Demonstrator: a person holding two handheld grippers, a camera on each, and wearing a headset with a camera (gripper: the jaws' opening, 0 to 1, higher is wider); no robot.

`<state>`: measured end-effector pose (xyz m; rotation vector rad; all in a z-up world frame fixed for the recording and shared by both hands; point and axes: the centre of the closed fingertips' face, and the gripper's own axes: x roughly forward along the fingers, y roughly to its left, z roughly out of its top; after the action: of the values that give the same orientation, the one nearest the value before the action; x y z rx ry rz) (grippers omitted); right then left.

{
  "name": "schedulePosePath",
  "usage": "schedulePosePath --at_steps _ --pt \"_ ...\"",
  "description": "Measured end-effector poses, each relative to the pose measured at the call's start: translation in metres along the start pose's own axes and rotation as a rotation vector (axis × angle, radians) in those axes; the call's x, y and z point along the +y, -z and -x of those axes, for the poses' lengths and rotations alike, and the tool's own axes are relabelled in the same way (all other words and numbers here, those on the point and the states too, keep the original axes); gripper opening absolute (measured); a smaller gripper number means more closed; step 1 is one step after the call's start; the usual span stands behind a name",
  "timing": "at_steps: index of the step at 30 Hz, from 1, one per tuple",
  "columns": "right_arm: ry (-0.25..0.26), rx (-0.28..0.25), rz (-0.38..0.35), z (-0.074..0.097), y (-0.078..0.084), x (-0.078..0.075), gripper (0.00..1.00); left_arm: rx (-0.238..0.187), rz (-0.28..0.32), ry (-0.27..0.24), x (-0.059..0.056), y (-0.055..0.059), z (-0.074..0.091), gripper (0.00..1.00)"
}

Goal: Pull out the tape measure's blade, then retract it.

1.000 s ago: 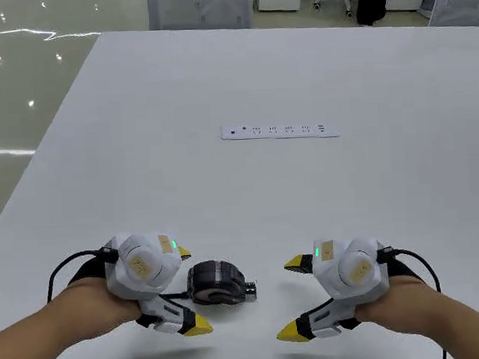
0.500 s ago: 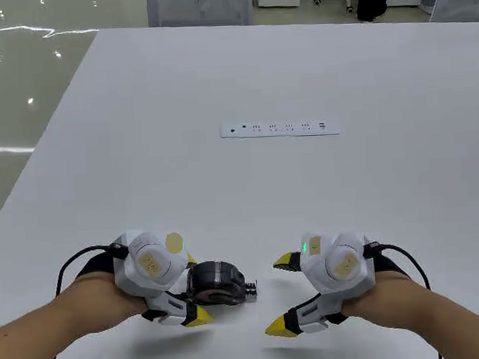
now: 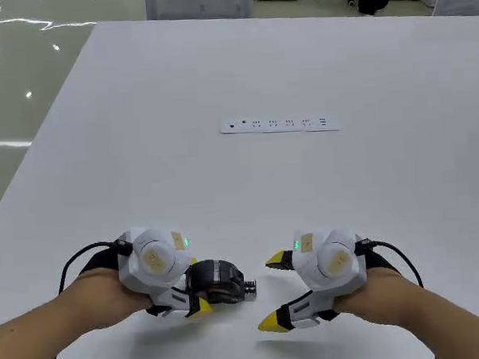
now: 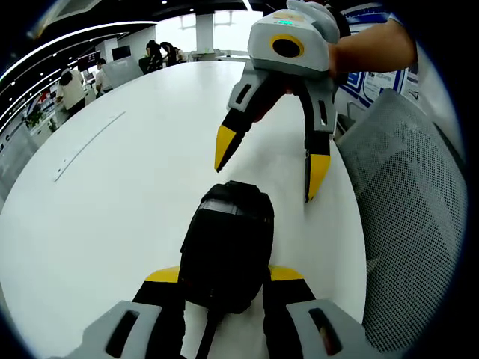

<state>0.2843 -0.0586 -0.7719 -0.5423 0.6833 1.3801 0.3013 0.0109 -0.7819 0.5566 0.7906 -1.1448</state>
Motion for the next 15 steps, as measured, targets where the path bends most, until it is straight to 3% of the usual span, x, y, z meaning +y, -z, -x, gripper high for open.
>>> schedulePosePath --at_steps 8,15 --pt "-0.001 0.001 -0.007 -0.006 0.000 -0.004 0.52 -0.003 -0.005 0.001 0.002 0.000 0.000 0.33" --pt "-0.010 -0.012 -0.004 -0.011 0.000 -0.006 0.40 0.000 -0.009 0.010 0.001 0.000 0.000 0.32"
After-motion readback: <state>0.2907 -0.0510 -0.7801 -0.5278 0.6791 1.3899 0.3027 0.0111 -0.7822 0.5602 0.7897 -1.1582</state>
